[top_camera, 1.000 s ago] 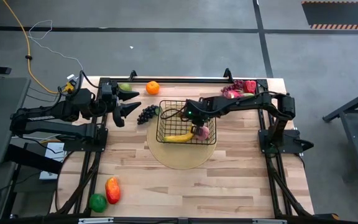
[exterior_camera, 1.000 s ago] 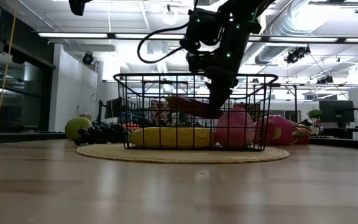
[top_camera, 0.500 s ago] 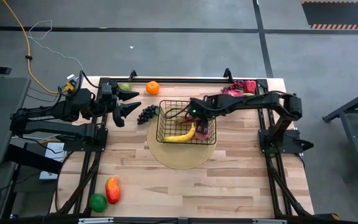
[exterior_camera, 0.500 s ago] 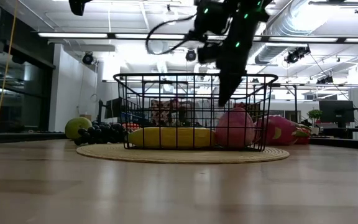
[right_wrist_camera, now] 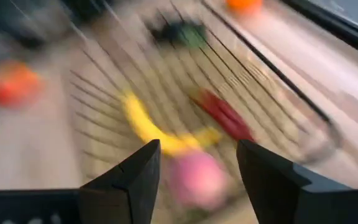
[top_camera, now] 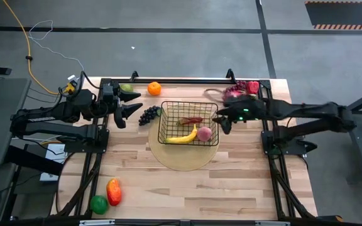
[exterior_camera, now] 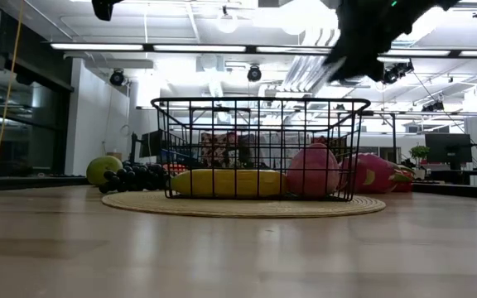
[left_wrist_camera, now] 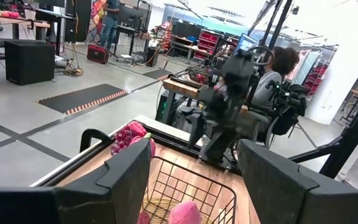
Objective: Build produce basket
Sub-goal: Put the red mango into the wire basket
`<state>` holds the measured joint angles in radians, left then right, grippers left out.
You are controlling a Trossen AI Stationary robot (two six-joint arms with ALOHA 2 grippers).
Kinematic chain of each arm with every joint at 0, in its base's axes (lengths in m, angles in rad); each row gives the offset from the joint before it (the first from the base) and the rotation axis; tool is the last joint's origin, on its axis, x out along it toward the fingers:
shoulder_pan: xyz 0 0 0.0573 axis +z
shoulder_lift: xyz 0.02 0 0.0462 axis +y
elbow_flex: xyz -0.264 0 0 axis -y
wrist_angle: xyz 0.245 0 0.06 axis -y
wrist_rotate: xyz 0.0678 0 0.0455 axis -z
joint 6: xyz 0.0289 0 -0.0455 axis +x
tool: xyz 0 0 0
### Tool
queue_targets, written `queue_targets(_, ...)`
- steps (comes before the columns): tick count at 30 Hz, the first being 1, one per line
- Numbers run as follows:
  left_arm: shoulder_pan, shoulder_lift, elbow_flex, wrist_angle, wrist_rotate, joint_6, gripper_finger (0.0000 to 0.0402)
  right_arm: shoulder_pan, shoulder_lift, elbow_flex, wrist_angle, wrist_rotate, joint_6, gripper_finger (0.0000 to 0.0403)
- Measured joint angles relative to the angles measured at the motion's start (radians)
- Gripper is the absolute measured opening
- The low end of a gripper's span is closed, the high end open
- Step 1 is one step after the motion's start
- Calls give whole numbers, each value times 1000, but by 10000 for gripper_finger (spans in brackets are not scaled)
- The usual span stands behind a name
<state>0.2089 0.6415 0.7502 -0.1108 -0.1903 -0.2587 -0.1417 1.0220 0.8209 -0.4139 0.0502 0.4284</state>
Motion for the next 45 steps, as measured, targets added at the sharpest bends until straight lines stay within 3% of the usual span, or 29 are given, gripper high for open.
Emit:
queue_targets(5,0,0,0,0,0,23,231,21,-159,-167,419,-2,113,202)
queue_targets(8,0,0,0,0,-1,26,231,25,-198,-214,562,-1,114,202)
queue_targets(24,0,10,0,0,-5,26,231,25,-204,-218,569,6,114,202)
queue_targets(30,0,37,0,-7,-72,-26,238,25,-204,-218,569,6,114,202)
queue_targets(45,0,52,21,-55,-26,-116,367,25,-204,-218,568,6,114,202)
